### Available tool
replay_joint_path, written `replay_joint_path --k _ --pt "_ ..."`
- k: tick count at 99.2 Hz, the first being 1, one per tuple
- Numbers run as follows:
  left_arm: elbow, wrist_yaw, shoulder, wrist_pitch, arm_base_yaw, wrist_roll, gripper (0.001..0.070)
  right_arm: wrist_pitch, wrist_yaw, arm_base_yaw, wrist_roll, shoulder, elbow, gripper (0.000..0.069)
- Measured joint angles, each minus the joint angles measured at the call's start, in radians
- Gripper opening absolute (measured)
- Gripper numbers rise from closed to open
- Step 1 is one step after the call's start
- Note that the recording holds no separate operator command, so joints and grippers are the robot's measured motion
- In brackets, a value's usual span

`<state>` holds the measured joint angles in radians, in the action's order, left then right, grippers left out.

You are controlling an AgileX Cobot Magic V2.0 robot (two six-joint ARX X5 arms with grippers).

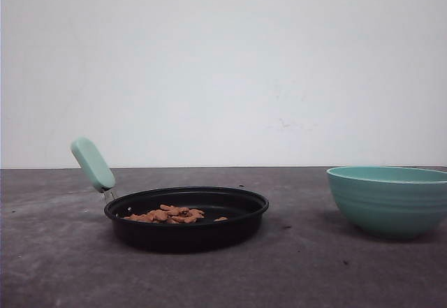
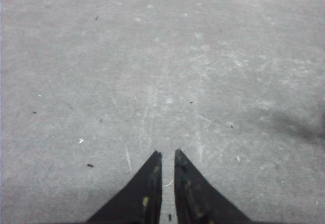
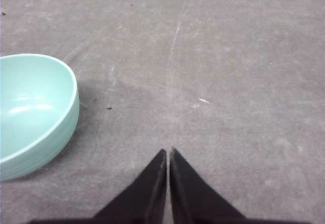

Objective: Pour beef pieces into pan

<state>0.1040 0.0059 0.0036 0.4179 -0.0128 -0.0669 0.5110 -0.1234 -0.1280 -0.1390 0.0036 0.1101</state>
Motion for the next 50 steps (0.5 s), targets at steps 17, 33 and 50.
replay_joint_path --k 17,33,50 --pt "0.000 0.000 0.000 0.000 0.000 0.000 0.0017 0.000 0.000 0.000 0.000 0.000 0.000 0.0007" --pt "0.000 0.000 0.000 0.000 0.000 0.000 0.0017 0.000 0.000 0.000 0.000 0.000 0.000 0.0007" --pt "0.000 0.000 0.000 0.000 0.000 0.000 0.0017 -0.023 0.000 0.000 0.000 0.000 -0.004 0.0007"
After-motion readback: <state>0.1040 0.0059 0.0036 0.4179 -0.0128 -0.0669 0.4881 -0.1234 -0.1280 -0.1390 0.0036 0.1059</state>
